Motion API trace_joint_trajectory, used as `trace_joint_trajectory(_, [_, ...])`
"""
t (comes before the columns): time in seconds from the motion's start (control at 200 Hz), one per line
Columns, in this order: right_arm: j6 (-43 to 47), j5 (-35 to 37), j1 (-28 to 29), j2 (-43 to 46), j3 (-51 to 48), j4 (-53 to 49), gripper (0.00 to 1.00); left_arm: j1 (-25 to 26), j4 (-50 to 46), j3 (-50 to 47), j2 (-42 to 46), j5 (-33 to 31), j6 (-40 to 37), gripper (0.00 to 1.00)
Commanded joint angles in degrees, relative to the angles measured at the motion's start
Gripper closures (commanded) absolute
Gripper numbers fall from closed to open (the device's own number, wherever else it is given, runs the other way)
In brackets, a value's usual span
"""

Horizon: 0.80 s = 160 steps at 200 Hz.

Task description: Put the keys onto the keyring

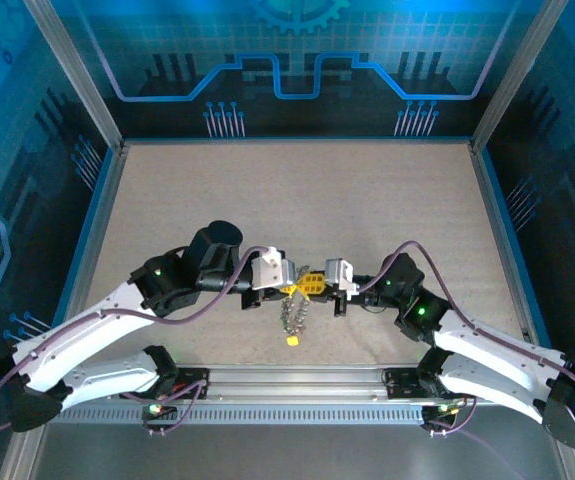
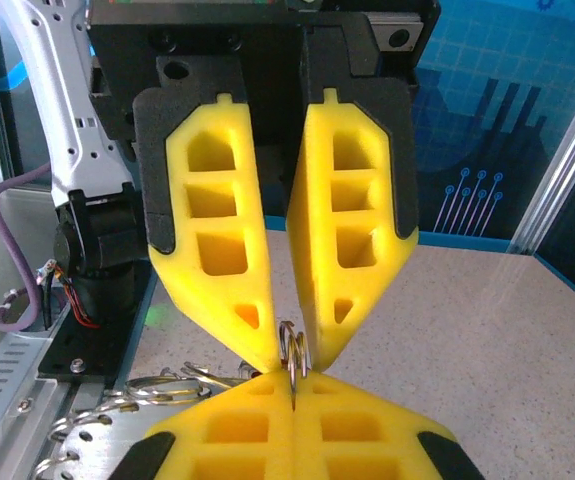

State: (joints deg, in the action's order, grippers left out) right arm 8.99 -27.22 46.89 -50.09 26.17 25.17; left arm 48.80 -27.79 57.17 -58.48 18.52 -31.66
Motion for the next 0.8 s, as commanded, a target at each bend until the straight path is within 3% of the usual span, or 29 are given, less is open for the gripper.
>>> trace_joint_trajectory(0.0, [-0.1, -1.0, 0.8, 1.9, 0.4, 7.3, 1.0, -0.3, -2.1, 0.9, -0.7, 0.8, -1.7, 0.84])
trace_joint_trajectory(0.135, [1.2, -0.7, 0.8, 2.7, 0.3, 5.9, 1.0, -0.3, -3.6, 2.1, -1.2, -0.3, -3.2, 1.0])
trace_joint_trajectory(0.225, [5.0, 0.1, 1.0, 3.2, 2.0, -1.6, 1.0, -0.2, -5.6, 3.7, -1.5, -1.5, -4.1, 1.0])
trace_joint_trajectory(0.465, [11.6, 3.8, 1.2, 3.1, 6.9, -20.4, 0.81, 0.2, -15.2, 10.9, -5.0, -4.5, -9.1, 1.0])
trace_joint_trajectory(0.605, [11.5, 4.5, 1.2, 1.8, 8.5, -23.0, 0.78, 3.4, -21.1, 14.8, -8.4, -10.4, -13.2, 1.0])
trace_joint_trajectory(0.795, [9.6, 3.4, 1.3, -1.1, 9.1, -21.3, 0.73, 3.9, -20.6, 16.3, -9.4, -9.8, -12.9, 1.0])
